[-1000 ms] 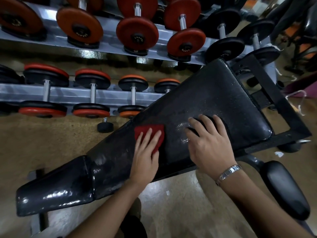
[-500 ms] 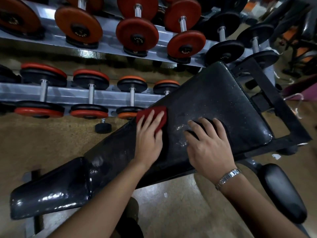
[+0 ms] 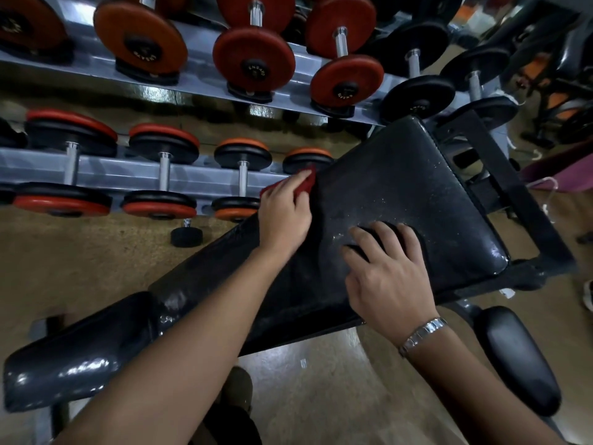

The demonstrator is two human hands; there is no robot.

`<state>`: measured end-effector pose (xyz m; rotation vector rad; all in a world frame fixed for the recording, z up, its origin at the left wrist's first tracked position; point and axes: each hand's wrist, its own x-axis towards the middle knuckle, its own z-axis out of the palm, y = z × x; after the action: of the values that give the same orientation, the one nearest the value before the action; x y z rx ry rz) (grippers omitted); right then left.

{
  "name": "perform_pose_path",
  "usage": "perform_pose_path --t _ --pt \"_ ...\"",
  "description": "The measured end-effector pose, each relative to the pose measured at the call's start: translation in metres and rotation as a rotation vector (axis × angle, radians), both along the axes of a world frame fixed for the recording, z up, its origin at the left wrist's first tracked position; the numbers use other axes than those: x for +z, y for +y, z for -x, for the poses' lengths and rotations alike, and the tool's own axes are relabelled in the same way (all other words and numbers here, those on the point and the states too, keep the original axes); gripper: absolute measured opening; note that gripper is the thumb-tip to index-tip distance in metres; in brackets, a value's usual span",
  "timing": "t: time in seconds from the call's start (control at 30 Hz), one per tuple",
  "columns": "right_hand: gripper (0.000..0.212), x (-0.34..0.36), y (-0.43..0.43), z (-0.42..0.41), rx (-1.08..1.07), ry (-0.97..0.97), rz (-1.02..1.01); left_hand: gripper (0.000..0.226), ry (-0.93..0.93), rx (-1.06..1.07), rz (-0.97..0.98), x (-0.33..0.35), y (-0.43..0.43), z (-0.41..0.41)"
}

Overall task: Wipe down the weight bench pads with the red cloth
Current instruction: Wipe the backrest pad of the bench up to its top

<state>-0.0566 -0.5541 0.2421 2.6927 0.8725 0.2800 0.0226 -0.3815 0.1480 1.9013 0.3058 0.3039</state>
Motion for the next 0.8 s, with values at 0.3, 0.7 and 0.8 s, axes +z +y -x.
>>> perform_pose_path --t 0.3,0.7,0.8 --pt "0.025 0.000 -0.003 0.001 0.011 -0.001 -0.006 0.052 -0.022 -0.093 -0.022 -0.020 0.011 0.034" --pt "0.026 0.005 -0.004 -0.001 0.016 0.017 0.039 0.057 -0.191 -0.154 -0.164 -0.021 0.009 0.055" --pt "0.024 0.009 0.000 -0.003 0.022 0.022 0.075 0.054 -0.039 -0.070 -0.073 -0.009 0.012 0.024"
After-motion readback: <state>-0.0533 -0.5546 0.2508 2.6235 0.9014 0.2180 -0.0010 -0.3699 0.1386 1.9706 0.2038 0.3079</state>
